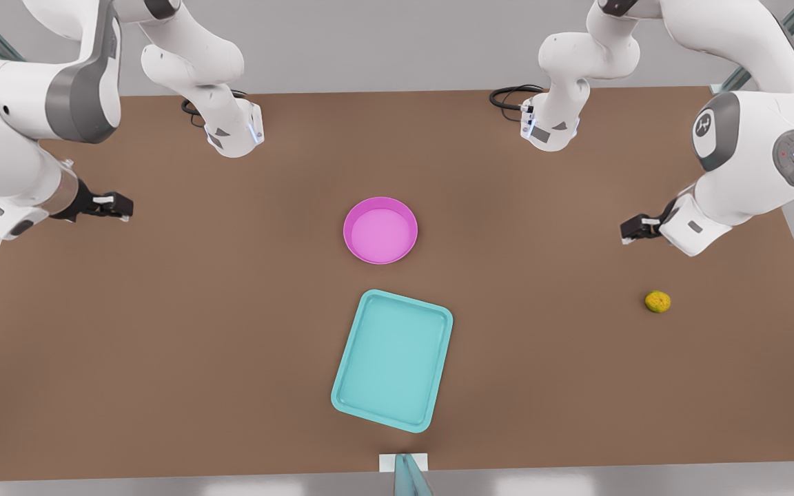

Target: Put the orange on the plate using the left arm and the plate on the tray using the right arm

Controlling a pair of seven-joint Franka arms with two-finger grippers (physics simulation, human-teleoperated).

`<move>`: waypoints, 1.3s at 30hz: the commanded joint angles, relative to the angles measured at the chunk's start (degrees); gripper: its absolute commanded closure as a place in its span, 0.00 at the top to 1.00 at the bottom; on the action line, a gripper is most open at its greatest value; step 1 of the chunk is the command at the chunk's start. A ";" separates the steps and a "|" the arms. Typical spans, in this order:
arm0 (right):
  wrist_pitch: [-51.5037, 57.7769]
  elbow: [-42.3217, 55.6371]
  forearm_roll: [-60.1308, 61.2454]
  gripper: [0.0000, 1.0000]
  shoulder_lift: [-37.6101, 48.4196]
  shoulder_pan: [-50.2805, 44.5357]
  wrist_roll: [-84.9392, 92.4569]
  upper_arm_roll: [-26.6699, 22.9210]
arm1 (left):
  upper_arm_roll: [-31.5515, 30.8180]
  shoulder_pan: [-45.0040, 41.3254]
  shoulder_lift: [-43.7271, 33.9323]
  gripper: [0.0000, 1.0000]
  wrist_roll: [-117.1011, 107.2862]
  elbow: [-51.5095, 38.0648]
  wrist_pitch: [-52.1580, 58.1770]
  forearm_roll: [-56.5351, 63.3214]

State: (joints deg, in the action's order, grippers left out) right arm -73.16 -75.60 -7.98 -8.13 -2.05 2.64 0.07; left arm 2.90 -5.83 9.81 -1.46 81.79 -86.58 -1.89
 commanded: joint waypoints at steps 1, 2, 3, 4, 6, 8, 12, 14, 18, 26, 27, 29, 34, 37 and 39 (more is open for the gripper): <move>-3.31 0.01 0.07 1.00 -0.05 0.12 1.31 0.02 | 0.00 0.03 -0.05 1.00 -1.62 -0.06 -3.33 0.31; -3.31 0.01 0.07 1.00 -0.05 0.12 1.31 0.02 | 0.09 0.12 0.30 1.00 -2.32 0.03 -3.42 0.31; -3.31 -0.07 -0.02 1.00 -0.05 0.12 1.31 0.10 | 1.67 1.26 3.28 1.00 -2.58 0.12 -2.98 0.31; -3.31 -0.07 0.07 1.00 -0.05 0.12 1.31 0.10 | 2.82 2.40 7.84 1.00 -2.67 0.03 -3.60 0.49; -3.13 -0.07 0.07 1.00 -0.22 -0.15 1.05 0.10 | 2.99 7.85 14.09 1.00 2.59 0.03 -9.04 -0.22; -2.95 -0.07 0.07 1.00 -0.22 -0.15 0.96 0.10 | 3.52 10.67 19.19 1.00 15.07 1.52 -18.01 -0.04; -2.87 -0.43 0.07 1.00 -0.31 -0.15 1.05 0.10 | 6.33 12.86 22.44 1.00 32.83 11.72 -35.76 0.05; -2.87 -0.51 0.07 1.00 -0.31 -0.15 1.05 0.10 | 6.33 13.92 23.85 1.00 34.24 12.07 -36.12 0.05; -2.87 -0.60 0.07 1.00 -0.31 -0.06 1.05 0.46 | 6.51 13.92 25.26 1.00 34.24 12.95 -38.14 0.31; -2.87 -0.78 0.16 1.00 -0.93 -0.06 0.87 0.81 | 6.68 14.97 28.95 1.00 34.15 14.01 -39.90 0.31; -2.87 -0.78 0.07 1.00 -0.93 -0.06 0.96 0.81 | 6.68 15.06 29.48 1.00 34.07 14.01 -40.78 0.31; -2.87 -0.78 0.07 1.00 -0.93 -0.06 0.96 0.81 | 6.95 15.06 29.92 1.00 34.06 14.01 -40.69 0.31; -2.87 -0.87 0.07 1.00 -1.01 -0.15 0.96 0.81 | 6.95 15.06 31.41 1.00 33.71 14.09 -40.07 0.31; -2.78 -0.87 0.07 1.00 -1.45 -0.15 0.96 0.81 | 6.95 15.06 32.20 1.00 33.71 14.09 -40.60 0.31; -2.78 -0.87 0.16 1.00 -1.45 -0.15 0.96 0.81 | 6.95 15.06 32.64 1.00 33.71 14.09 -40.69 0.31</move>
State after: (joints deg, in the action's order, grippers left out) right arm -76.01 -76.49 -7.90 -9.66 -2.20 3.53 0.89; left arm 9.84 9.23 42.34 26.62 95.91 -126.70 -1.64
